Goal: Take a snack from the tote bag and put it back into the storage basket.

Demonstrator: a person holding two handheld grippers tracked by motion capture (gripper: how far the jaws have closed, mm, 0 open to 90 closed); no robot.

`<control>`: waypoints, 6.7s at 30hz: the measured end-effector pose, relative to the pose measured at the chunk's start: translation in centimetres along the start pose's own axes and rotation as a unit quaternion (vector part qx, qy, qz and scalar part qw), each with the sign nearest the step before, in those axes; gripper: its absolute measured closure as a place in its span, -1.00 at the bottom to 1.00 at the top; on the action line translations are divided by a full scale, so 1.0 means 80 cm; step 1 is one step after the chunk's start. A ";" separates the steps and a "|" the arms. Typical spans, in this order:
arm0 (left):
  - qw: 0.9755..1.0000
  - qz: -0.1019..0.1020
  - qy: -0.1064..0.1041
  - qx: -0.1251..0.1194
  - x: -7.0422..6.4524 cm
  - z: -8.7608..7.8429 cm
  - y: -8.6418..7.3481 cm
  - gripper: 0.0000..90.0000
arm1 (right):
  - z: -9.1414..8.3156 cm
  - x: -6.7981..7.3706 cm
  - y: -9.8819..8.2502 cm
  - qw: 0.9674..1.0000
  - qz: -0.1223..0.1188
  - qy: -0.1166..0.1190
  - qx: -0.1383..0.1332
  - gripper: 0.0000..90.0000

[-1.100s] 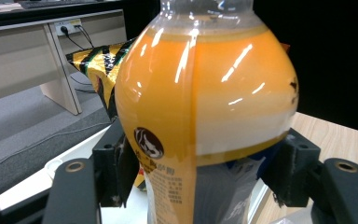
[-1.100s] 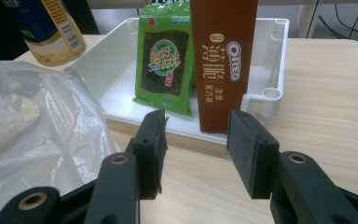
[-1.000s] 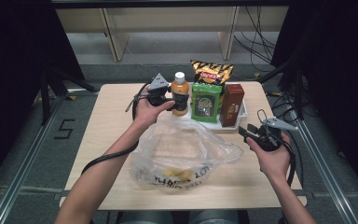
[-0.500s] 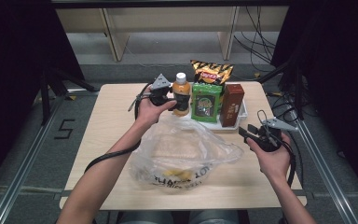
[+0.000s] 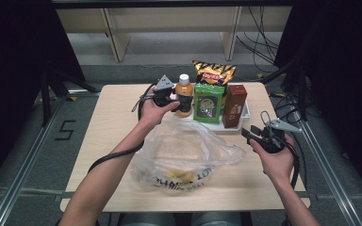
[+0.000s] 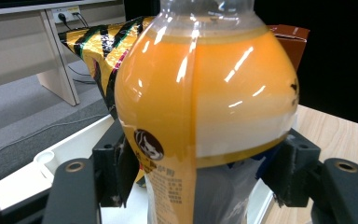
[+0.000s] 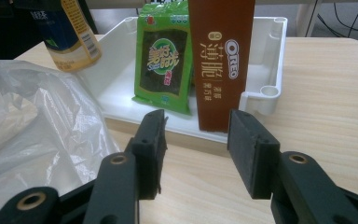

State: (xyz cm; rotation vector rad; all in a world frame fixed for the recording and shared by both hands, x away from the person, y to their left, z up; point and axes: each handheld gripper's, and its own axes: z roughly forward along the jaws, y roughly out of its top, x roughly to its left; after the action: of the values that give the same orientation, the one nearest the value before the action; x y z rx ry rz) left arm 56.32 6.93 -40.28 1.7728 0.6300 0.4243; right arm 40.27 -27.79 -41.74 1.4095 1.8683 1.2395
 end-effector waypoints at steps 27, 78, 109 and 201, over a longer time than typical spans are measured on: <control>1.000 -0.002 0.006 0.015 0.005 0.012 -0.006 -0.24 | 0.000 0.004 -0.002 1.000 0.019 0.007 0.005 0.27; 1.000 0.000 0.006 0.017 0.003 0.028 -0.005 -0.23 | 0.000 0.005 -0.003 1.000 0.028 0.001 0.005 0.27; 0.999 -0.007 0.008 0.037 0.004 0.042 -0.023 -0.24 | 0.001 0.003 -0.005 1.000 0.016 0.007 0.007 0.27; 0.996 -0.016 0.010 0.086 0.010 0.065 -0.066 -0.24 | 0.004 -0.001 -0.007 1.000 0.001 0.007 0.005 0.27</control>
State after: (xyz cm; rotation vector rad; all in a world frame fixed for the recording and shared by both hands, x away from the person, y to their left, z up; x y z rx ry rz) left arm 58.90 4.56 -46.82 1.9208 0.7259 0.3751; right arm 40.27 -27.74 -42.41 1.4123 1.8851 1.2460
